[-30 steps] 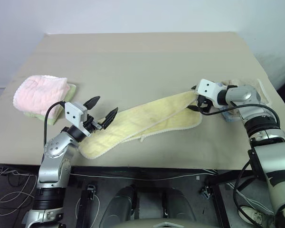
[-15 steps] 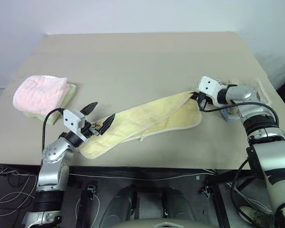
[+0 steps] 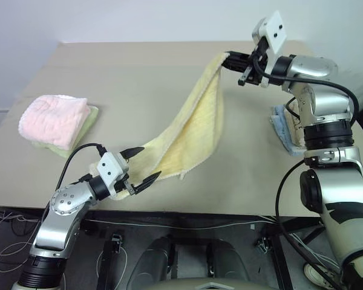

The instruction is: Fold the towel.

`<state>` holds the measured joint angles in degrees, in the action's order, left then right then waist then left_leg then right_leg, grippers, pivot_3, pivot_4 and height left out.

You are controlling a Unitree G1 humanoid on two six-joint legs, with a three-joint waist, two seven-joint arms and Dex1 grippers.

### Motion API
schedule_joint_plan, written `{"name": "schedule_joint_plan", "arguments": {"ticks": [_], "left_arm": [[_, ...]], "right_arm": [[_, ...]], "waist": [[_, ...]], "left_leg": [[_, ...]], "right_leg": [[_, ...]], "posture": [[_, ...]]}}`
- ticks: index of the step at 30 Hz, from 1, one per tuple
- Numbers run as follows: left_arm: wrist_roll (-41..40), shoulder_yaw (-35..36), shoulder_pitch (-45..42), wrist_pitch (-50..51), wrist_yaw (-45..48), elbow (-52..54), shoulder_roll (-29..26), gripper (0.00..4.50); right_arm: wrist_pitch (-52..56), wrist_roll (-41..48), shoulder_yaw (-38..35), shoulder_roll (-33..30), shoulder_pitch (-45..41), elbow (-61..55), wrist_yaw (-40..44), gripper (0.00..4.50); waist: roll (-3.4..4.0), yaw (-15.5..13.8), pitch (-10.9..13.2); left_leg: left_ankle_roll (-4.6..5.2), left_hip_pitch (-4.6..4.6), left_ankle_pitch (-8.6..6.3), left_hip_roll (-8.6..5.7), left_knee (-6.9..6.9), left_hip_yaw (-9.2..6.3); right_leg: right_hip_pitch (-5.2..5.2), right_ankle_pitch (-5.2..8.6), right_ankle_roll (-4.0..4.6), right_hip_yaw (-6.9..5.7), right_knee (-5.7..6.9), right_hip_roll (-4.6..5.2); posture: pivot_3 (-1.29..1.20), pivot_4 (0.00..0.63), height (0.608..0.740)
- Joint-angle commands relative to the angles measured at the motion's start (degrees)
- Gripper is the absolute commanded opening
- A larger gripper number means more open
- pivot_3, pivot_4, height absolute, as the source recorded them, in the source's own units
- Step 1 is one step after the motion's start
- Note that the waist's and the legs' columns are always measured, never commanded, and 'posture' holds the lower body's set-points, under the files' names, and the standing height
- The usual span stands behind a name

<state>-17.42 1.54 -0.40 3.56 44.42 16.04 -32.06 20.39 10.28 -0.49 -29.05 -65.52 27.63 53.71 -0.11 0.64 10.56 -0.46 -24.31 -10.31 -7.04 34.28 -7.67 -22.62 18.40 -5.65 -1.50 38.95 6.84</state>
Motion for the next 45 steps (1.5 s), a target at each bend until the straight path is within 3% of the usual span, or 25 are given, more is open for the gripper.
{"name": "schedule_joint_plan", "arguments": {"ticks": [1,14,23,36,39,45], "left_arm": [[0.79,0.15,-0.13,0.13,-0.17,2.39,-0.88,4.50],[7.14,-2.01,4.72,-0.14,-1.76,1.65,-1.75,4.50],[9.35,-4.80,4.24,3.29,-3.78,2.88,-0.98,4.50],[11.70,-5.86,5.85,16.27,-4.35,9.20,-5.12,4.50],[11.51,-5.80,6.72,19.75,-3.95,10.78,-6.54,3.90],[6.91,-3.90,7.37,26.21,-4.09,12.76,-6.04,1.79]], "right_arm": [[1.25,0.15,-1.84,1.51,-3.66,-1.58,-6.04,0.04],[-1.76,-1.37,-2.06,2.76,-8.46,3.93,-15.34,0.04],[-3.63,-1.68,-1.57,3.12,-8.52,5.73,-17.27,0.04],[-3.53,-2.63,-1.27,2.83,-6.92,5.91,-17.41,0.04],[-3.74,-2.87,-1.27,2.74,-7.05,6.37,-17.27,0.00],[-5.08,-3.62,-1.19,2.89,-7.33,7.83,-17.55,0.00]], "waist": [[0.00,0.13,0.00],[0.01,0.36,0.01],[0.02,0.35,0.01],[0.02,0.55,0.01],[0.01,0.59,0.01],[0.03,0.70,0.00]], "left_leg": [[0.00,0.00,0.00,0.00,0.00,0.01],[0.00,-0.03,0.01,0.00,-0.05,0.05],[0.00,-0.03,0.01,0.00,-0.06,0.05],[0.00,-0.03,0.01,0.01,-0.08,0.05],[0.00,-0.03,0.01,0.01,-0.08,0.06],[-0.01,-0.01,0.01,0.04,-0.10,0.06]], "right_leg": [[-0.01,0.00,0.00,0.00,0.00,0.00],[-0.10,0.00,0.00,0.03,0.02,-0.02],[-0.09,0.00,0.00,0.03,0.02,-0.03],[-0.11,0.00,0.00,0.04,0.03,-0.04],[-0.12,0.00,0.00,0.05,0.03,-0.04],[-0.12,0.00,0.00,0.06,0.04,-0.05]], "posture": [[0.00,0.150,0.740],[0.00,0.150,0.740],[0.00,0.150,0.740],[0.00,0.150,0.740],[0.00,0.150,0.740],[0.00,0.150,0.740]]}}
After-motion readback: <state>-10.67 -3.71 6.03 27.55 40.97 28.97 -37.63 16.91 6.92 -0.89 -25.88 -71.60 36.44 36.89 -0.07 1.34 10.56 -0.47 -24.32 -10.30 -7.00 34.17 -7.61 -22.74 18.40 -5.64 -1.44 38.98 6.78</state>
